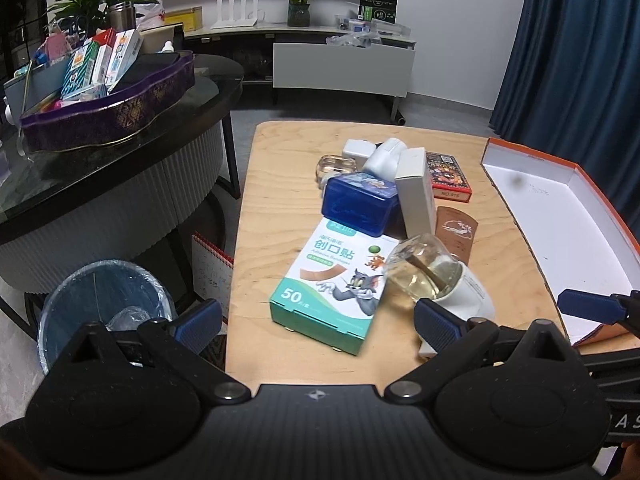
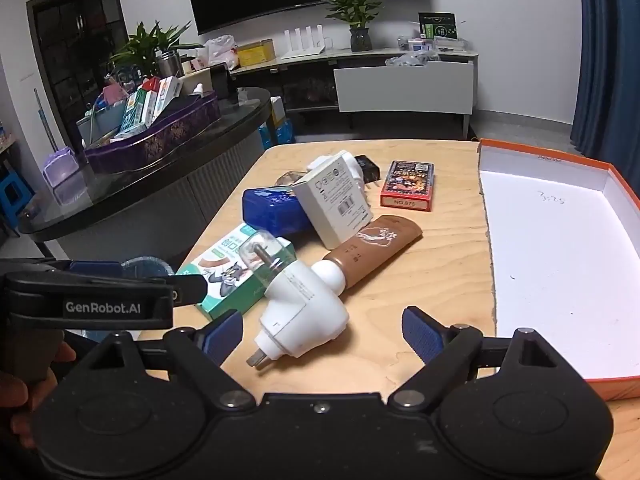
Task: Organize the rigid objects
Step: 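Move the right tool to the white plug-in air freshener and grasp it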
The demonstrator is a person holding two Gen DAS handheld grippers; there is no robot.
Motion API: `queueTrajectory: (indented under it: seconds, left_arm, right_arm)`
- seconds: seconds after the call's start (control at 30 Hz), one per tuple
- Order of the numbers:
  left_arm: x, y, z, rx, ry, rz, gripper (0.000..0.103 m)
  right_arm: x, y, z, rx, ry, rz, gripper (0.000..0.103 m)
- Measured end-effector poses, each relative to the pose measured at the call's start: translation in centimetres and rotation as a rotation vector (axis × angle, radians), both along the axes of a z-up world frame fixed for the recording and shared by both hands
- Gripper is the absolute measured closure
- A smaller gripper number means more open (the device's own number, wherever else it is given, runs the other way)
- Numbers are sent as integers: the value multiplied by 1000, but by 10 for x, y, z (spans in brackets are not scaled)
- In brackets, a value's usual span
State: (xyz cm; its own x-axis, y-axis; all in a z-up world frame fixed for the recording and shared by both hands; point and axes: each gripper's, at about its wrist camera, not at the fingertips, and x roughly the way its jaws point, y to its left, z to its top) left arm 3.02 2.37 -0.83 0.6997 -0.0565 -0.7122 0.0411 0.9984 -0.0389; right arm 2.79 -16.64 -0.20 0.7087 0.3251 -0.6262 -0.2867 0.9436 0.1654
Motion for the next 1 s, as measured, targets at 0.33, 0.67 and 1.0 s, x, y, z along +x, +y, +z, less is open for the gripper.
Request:
queueTrajectory:
  seconds: [0.33,0.67,1.0]
  left_arm:
    - [4,7,-5,15,4,-3,0]
    - [5,7,-8,22,9,-11,0]
    - [8,6,-9,23,11,-16,0]
  right_arm:
    - [2,5,-3,-1,10,7,1]
    - [2,8,-3,1,14,8,1]
    - [4,9,-4,5,17,11,1]
